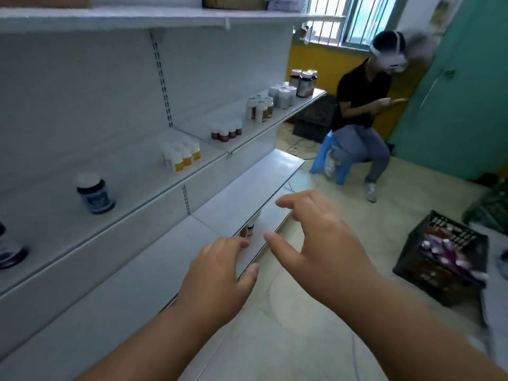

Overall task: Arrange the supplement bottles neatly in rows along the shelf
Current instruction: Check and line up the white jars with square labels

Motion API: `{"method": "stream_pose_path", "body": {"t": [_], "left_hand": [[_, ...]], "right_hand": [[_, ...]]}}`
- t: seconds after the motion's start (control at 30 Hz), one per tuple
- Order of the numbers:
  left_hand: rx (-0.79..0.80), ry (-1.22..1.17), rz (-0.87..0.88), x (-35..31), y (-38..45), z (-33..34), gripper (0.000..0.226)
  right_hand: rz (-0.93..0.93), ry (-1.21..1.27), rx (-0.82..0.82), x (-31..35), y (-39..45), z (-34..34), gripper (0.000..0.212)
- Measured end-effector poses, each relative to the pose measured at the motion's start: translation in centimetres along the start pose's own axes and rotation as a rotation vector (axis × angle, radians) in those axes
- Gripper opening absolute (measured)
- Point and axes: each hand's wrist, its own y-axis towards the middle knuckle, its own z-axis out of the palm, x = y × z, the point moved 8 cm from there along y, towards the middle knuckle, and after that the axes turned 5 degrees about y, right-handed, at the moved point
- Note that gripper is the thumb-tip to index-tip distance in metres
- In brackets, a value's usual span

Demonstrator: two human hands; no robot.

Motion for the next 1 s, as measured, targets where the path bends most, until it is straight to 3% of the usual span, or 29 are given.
{"method": "stream_pose_path", "body": {"t": [0.27, 0.5, 0.6, 0.73, 1.0], "left_hand": [[-0.028, -0.012, 0.009, -5.7, 20.4, 4.6, 0.044], [-0.112, 0.004, -0.205, -7.7, 34.3, 9.1, 0.049], [-0.144, 0.041, -0.287, -7.5, 38.4, 9.0, 0.051], [-0.212, 0.098, -0.384, -5.8, 43.8, 9.0, 0.054], [-0.218, 0.241, -0.519, -0.2, 53.1, 10.3, 0.068]], "right_hand": [[-0.020, 0.004, -0.023, -14.1, 16.4, -2.0, 0.043], [-0.159, 0.067, 0.152, -25.7, 31.0, -0.8, 0.039], [-0.221, 0.080, 0.260, -27.9, 36.7, 0.2, 0.039], [-0.290, 0.161, 0.268, -29.8, 44.0, 3.0, 0.038], [-0.267, 0.228, 0.346, -34.2, 55.0, 10.9, 0.039]]}}
